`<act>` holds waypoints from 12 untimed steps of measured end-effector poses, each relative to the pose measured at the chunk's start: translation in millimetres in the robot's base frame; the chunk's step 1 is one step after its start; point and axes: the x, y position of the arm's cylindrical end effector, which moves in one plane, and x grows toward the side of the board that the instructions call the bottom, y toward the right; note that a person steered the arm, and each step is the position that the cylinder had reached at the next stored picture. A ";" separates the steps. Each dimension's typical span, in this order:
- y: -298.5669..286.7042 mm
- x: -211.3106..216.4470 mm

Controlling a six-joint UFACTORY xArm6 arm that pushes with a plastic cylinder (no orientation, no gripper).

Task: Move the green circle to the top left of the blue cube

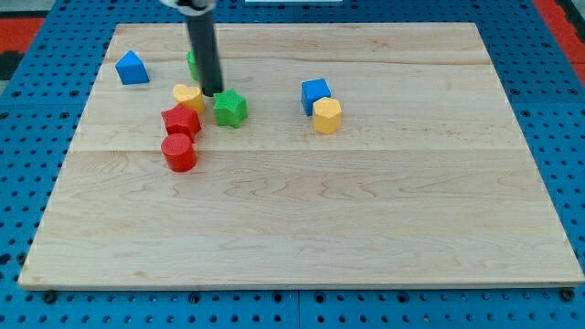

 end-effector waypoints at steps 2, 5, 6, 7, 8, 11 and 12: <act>-8.8 -22.9; -37.5 -5.5; -74.6 20.0; -109.4 18.8; -116.9 -1.0; -58.5 -52.5; 10.4 -53.1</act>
